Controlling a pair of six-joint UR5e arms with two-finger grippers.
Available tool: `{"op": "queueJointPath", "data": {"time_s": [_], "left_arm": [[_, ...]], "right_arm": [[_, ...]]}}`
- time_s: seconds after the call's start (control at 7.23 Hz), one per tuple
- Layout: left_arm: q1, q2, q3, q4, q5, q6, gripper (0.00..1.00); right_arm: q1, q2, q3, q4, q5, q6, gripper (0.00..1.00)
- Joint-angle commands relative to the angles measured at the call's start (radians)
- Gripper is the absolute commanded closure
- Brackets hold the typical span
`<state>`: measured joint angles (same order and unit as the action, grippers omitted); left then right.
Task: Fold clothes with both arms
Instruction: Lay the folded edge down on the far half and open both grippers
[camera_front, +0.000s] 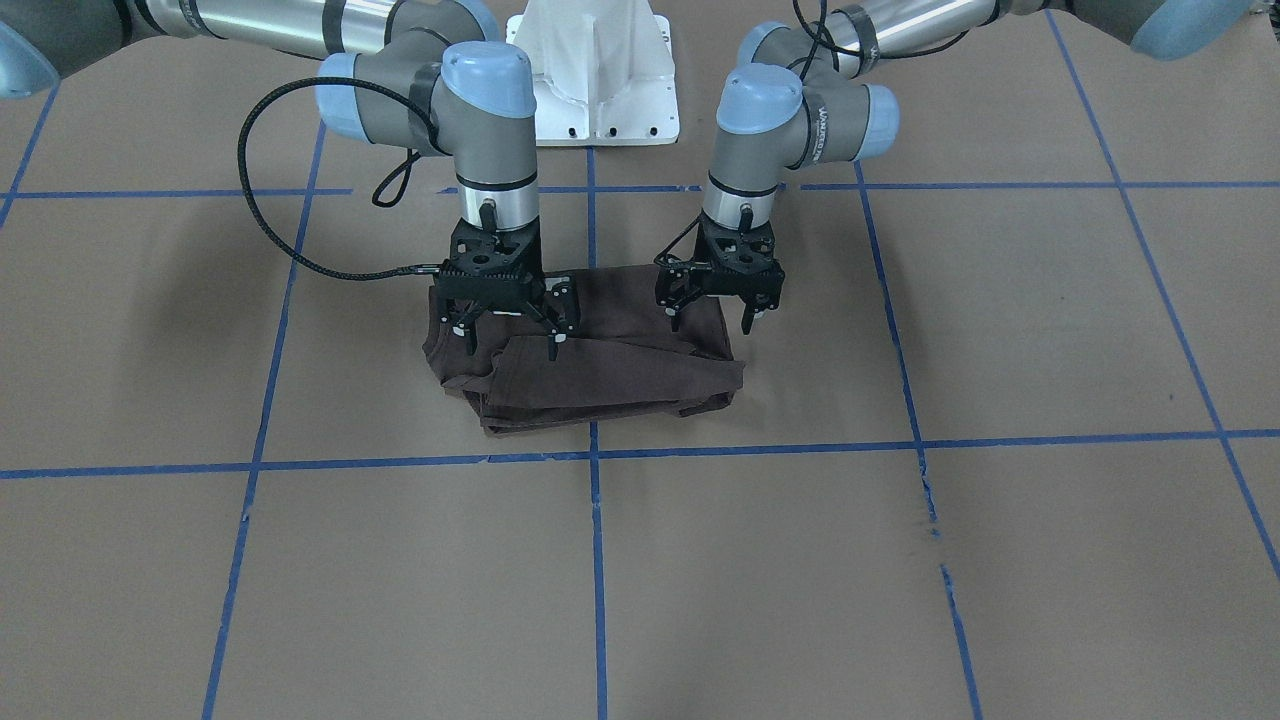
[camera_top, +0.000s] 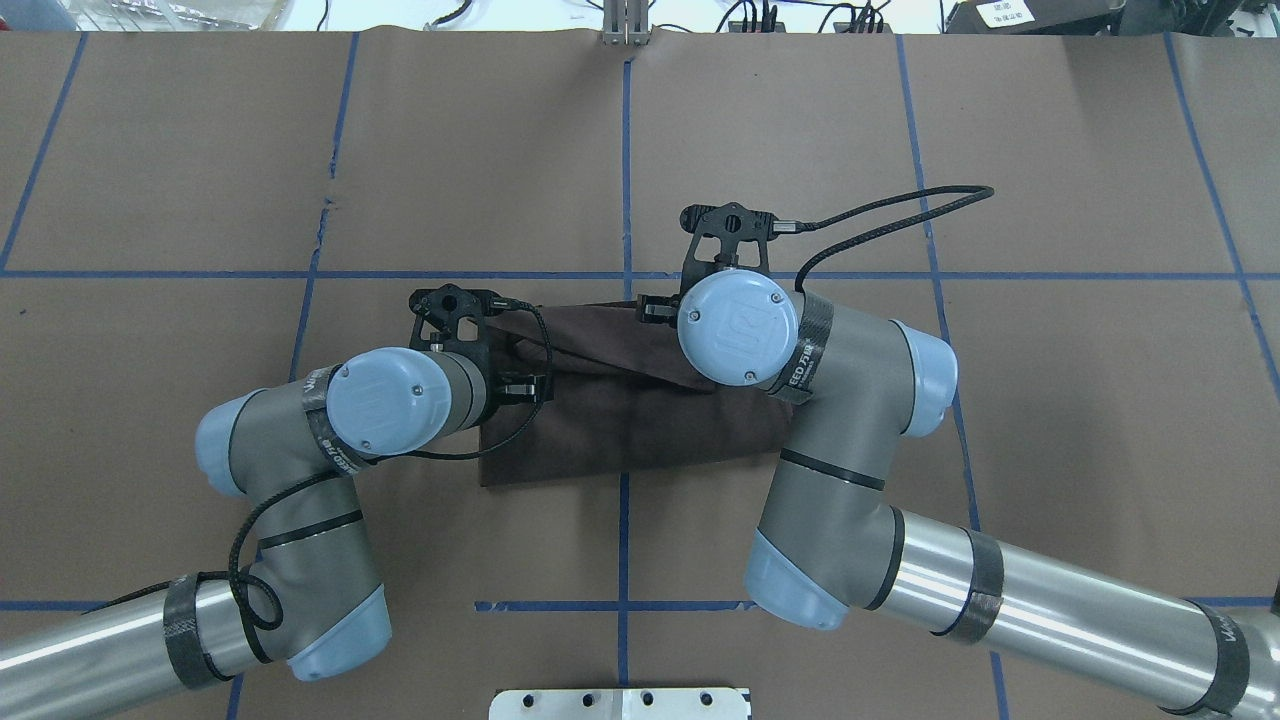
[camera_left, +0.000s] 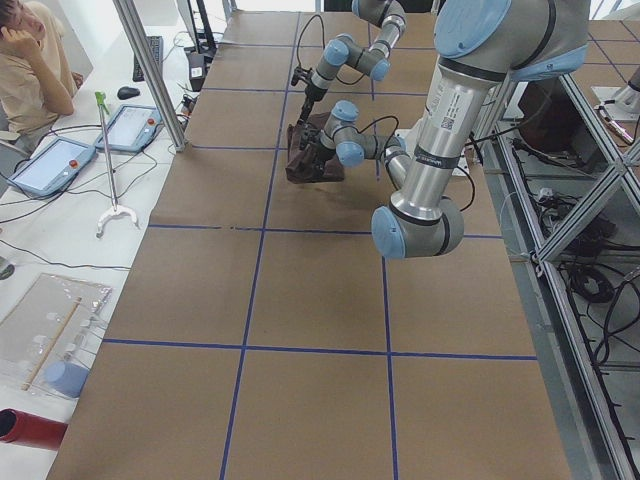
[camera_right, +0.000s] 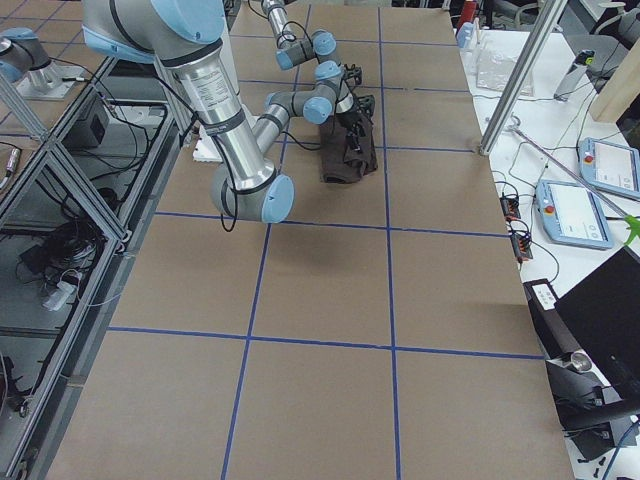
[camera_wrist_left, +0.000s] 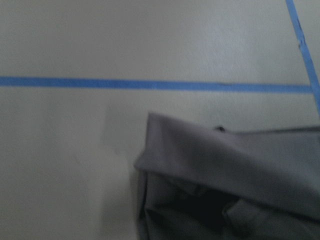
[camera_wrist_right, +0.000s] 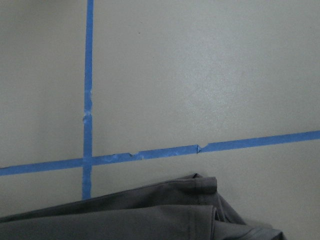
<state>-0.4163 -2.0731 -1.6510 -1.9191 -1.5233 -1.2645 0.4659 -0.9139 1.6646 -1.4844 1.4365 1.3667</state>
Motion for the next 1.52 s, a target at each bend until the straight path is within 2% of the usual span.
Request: {"op": "queueJointPath", "data": {"time_s": [0.0, 0.14, 0.41, 0.83, 1.11, 1.24, 1.38], "left_arm": [[-0.010, -0.013, 0.025, 0.000, 0.006, 0.002, 0.00], [-0.048, -0.044, 0.043, 0.002, 0.003, -0.001, 0.00], [-0.120, -0.146, 0.179, 0.000, -0.004, -0.007, 0.00], [-0.252, -0.211, 0.360, -0.020, -0.005, 0.040, 0.00], [-0.310, -0.214, 0.378, -0.043, -0.026, 0.121, 0.00], [-0.387, -0.210, 0.376, -0.104, -0.199, 0.287, 0.00], [-0.439, -0.185, 0.375, -0.142, -0.286, 0.397, 0.00]], "right_arm": [[0.003, -0.005, 0.007, 0.001, 0.002, 0.000, 0.00], [0.003, -0.005, 0.007, 0.001, 0.002, 0.000, 0.00], [0.003, -0.008, 0.010, 0.001, 0.002, 0.000, 0.00], [0.002, -0.025, 0.041, 0.001, 0.004, 0.000, 0.00], [-0.029, -0.011, 0.044, -0.002, -0.004, 0.015, 0.00], [-0.055, -0.004, 0.040, -0.013, -0.014, 0.017, 0.00], [-0.078, 0.009, 0.023, -0.019, -0.045, 0.015, 0.00]]}}
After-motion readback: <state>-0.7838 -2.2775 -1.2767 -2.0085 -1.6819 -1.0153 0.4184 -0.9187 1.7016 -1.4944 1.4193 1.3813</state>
